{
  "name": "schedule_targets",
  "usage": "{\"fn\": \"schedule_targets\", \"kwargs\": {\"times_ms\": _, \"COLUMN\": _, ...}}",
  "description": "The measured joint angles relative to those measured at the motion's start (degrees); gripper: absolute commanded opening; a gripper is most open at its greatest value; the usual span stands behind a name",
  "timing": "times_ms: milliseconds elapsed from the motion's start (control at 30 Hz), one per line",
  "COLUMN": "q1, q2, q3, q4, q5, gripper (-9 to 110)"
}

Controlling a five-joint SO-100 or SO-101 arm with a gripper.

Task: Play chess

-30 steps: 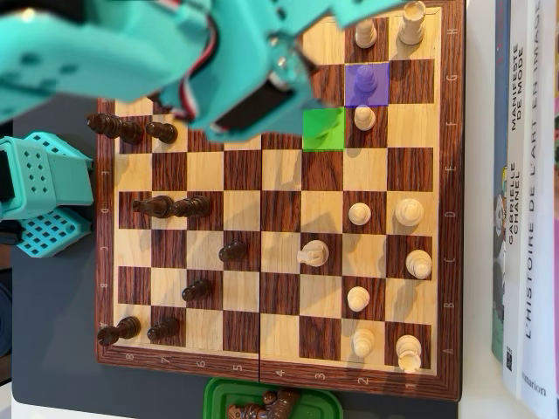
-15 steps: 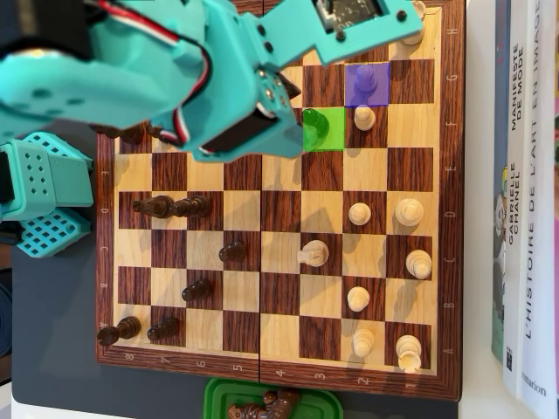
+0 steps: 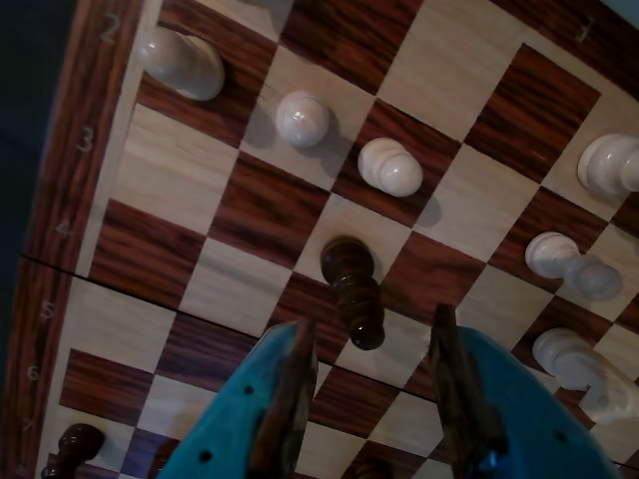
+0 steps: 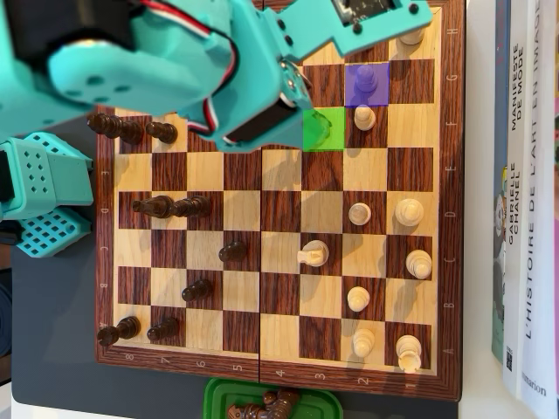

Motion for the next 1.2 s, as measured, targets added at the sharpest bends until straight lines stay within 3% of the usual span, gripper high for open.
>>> {"fn": "schedule_targets", "kwargs": {"times_ms": 1200, "q1": 0.09, "q2": -8.61, "q3": -0.70, "q4": -0.09, "q5": 0.00, "gripper": 15}}
